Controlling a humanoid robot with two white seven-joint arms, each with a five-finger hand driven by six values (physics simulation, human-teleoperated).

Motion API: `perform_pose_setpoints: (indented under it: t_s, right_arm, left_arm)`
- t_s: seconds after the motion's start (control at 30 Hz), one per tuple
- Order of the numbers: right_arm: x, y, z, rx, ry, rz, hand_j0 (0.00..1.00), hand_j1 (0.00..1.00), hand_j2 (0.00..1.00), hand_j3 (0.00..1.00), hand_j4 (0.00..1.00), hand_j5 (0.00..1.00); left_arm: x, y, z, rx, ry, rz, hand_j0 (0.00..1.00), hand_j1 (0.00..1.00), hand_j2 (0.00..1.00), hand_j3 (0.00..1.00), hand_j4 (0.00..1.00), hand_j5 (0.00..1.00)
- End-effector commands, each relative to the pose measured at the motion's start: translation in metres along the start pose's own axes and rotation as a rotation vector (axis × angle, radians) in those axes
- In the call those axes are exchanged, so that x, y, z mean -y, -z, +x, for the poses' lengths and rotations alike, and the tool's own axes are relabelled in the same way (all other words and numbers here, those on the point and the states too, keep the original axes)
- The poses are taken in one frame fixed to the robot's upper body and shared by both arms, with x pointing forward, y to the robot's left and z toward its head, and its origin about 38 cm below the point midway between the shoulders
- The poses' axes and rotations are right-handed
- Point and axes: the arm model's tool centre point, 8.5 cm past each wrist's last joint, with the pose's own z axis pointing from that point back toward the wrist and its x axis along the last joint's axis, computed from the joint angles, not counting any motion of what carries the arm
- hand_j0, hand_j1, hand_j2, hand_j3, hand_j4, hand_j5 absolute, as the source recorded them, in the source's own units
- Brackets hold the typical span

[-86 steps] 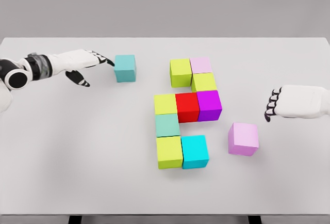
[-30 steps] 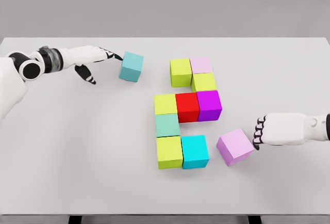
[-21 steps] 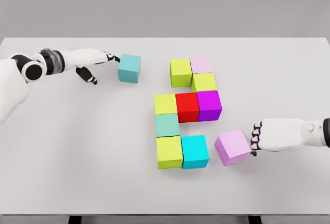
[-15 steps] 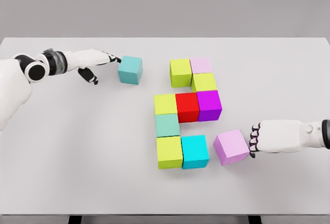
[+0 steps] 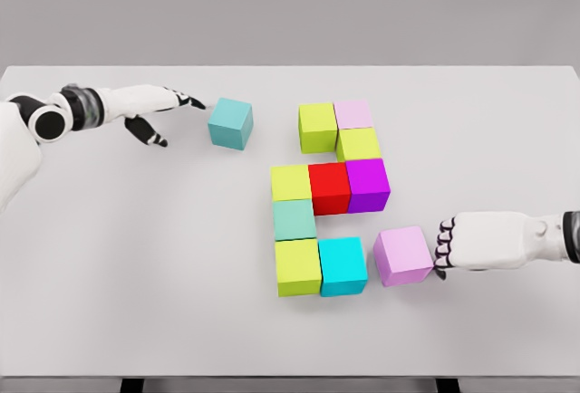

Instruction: Assemble the squares on the desktop into the number 2

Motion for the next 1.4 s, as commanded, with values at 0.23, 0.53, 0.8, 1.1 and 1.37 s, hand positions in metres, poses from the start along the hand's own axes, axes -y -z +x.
perform_pose_setpoints:
  t_s: [0.23,0.53,0.8,1.1,1.37]
  right_arm:
    - [0.001,-0.002,-0.01,-0.028,-0.002,-0.001,0.54,0.54,0.54,0.54,0.54,0.54]
    - [0.01,0.01,-0.01,-0.003,-0.016,-0.021,0.54,0.54,0.54,0.54,0.54,0.54]
    - [0.006,0.009,-0.015,-0.018,-0.008,-0.011,0.54,0.54,0.54,0.54,0.54,0.54]
    - [0.01,0.014,-0.013,-0.003,-0.012,-0.02,0.54,0.54,0.54,0.54,0.54,0.54]
    - [0.012,0.017,-0.012,0.004,-0.012,-0.028,0.54,0.54,0.54,0.54,0.54,0.54]
  left_arm:
    - [-0.003,0.0,0.007,0.023,0.028,0.009,0.96,0.96,0.96,0.96,0.96,0.96]
    - [0.0,-0.001,0.007,0.027,0.032,0.006,0.96,0.96,0.96,0.96,0.96,0.96]
    - [0.004,-0.021,-0.002,0.017,0.058,0.008,0.96,0.96,0.96,0.96,0.96,0.96]
    - [0.0,-0.034,-0.007,0.009,0.099,0.006,1.0,1.0,1.0,1.0,1.0,1.0]
    - [-0.012,-0.042,-0.006,0.018,0.125,0.019,0.76,0.76,0.76,0.76,0.76,0.76]
